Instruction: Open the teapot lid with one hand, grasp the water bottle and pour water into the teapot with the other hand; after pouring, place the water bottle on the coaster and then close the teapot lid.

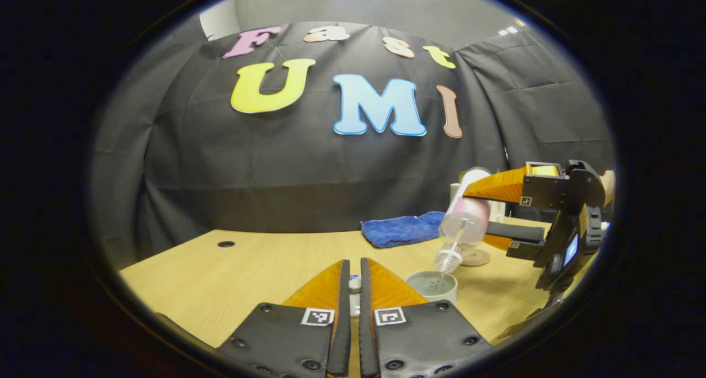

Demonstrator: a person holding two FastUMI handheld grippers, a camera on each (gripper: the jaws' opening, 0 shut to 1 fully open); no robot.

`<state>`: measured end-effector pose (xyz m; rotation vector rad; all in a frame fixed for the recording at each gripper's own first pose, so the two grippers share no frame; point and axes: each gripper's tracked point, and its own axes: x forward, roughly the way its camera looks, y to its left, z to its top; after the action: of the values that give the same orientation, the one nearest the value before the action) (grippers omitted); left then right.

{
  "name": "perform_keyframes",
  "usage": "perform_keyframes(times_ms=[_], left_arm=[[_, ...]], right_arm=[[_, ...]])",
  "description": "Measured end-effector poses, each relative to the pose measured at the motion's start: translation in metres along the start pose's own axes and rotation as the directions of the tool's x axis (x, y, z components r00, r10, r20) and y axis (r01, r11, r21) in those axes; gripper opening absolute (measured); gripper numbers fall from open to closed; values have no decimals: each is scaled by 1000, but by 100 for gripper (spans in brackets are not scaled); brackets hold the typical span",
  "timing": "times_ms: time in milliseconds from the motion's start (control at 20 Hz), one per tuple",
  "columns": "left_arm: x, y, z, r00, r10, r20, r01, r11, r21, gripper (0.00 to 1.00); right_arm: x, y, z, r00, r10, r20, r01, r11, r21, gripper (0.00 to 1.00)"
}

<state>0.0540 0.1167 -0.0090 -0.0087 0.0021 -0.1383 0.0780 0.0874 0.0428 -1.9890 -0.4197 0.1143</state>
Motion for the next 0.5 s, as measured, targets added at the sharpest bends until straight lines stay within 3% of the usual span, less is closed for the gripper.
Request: perform_keyframes(times_ms=[200, 500], left_arm=[[0, 0, 0, 1000, 2, 2, -2, 1000, 0, 12], [0, 1, 1, 1000, 4, 4, -4, 1000, 1, 14]], right_arm=[[0, 9, -1, 999, 39, -22, -36, 990, 138, 74], [-11, 23, -8, 994, 96, -51, -73, 934, 349, 74]])
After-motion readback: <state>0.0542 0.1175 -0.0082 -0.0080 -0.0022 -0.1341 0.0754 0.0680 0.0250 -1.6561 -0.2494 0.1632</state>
